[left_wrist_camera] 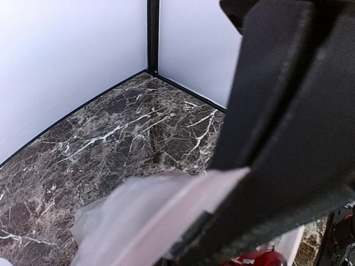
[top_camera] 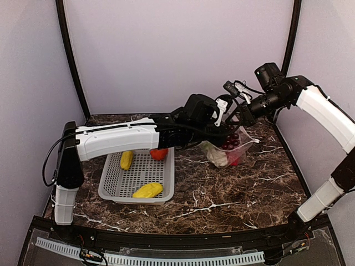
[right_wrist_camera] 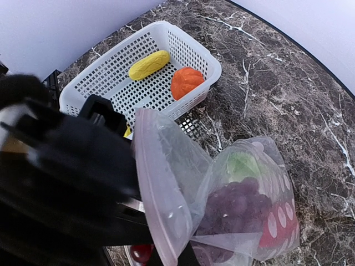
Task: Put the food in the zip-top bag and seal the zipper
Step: Place the fake fruit in the zipper food storage bag.
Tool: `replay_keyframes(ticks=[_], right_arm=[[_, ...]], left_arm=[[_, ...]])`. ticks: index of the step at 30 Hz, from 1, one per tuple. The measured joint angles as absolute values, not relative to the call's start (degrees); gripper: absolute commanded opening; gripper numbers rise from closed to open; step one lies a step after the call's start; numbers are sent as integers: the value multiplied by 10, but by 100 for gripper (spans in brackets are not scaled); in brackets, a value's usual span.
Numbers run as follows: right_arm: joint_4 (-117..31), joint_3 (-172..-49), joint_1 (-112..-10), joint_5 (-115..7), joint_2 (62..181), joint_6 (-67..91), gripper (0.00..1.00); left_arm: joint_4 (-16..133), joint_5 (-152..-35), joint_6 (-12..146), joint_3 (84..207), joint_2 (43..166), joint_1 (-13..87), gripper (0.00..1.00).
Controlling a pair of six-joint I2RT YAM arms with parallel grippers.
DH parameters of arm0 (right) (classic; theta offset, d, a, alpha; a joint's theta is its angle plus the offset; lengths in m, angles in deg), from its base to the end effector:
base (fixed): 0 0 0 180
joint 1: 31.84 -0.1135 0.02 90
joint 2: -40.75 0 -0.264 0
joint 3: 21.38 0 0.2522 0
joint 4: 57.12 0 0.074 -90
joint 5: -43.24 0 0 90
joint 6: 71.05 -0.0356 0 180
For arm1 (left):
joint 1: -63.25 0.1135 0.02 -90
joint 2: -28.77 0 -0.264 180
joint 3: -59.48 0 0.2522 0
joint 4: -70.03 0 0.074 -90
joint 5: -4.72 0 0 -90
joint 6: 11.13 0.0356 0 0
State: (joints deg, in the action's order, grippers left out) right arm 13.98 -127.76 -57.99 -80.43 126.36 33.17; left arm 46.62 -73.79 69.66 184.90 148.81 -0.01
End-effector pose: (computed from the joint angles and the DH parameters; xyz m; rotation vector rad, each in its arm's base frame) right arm 0.2622 0.1507 0.3864 -1.0723 2.1589 0.8110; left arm 0.2344 -0.4494 0.3320 0.7516 1.7840 -0.6720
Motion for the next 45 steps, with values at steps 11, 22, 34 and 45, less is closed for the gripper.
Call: replay_keyframes(ticks=[11, 22, 34, 45], right_arm=[[135, -1282, -578, -786, 1278, 313, 0], [113, -1286, -553, -766, 1303, 295, 0], [101, -1287, -544, -766, 1325, 290, 0], [97, -1287, -543, -772, 1325, 289, 0]], left_arm=[[472, -660, 692, 1903, 1560, -1, 41], [488, -655, 713, 1870, 1530, -10, 98], [556, -644, 731, 1779, 1396, -44, 99], [553, -643, 689, 1774, 1447, -31, 99]])
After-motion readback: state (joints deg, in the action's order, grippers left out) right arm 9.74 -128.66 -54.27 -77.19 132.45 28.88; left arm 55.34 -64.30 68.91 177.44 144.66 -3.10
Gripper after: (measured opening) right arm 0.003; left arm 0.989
